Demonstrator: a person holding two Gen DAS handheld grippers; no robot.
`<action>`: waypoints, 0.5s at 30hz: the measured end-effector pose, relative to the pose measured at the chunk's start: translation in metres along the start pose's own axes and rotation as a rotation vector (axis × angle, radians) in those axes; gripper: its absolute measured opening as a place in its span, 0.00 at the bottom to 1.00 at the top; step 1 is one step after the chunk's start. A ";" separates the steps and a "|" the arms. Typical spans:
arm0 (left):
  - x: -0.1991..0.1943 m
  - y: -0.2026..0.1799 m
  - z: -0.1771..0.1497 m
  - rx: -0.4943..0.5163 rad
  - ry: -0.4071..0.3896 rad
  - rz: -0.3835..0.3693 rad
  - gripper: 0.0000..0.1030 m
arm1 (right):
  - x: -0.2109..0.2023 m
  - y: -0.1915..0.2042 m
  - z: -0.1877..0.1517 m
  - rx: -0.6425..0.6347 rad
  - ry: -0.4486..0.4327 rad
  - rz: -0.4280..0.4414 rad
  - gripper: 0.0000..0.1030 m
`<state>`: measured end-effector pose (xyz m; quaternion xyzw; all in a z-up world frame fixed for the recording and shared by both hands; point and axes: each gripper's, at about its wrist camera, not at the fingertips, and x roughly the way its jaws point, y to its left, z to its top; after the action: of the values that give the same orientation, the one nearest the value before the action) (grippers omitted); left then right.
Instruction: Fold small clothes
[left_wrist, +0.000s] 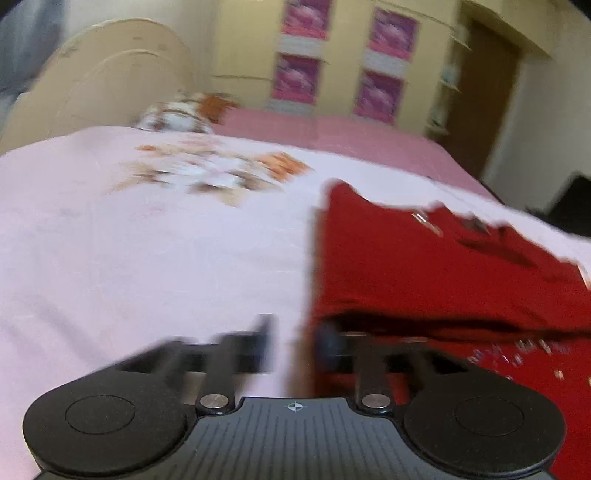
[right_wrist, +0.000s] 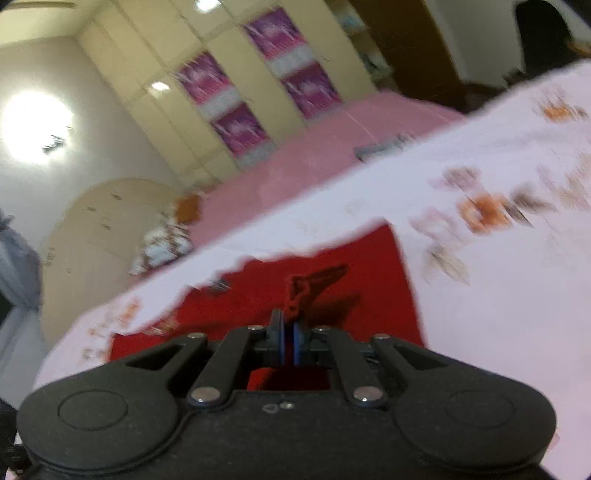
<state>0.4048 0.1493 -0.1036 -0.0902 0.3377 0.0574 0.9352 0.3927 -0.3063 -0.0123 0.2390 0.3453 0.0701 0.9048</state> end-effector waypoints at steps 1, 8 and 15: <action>-0.009 0.005 0.001 -0.013 -0.039 -0.010 0.46 | 0.002 -0.009 -0.001 0.027 0.022 -0.011 0.05; -0.011 -0.055 0.026 0.155 -0.129 -0.117 0.46 | 0.004 -0.026 -0.011 0.090 0.038 -0.001 0.21; -0.008 -0.059 0.031 0.102 -0.134 -0.181 0.46 | -0.007 -0.030 -0.008 0.087 0.002 -0.037 0.20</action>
<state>0.4282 0.0979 -0.0677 -0.0684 0.2675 -0.0387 0.9604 0.3806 -0.3315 -0.0277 0.2718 0.3533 0.0386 0.8943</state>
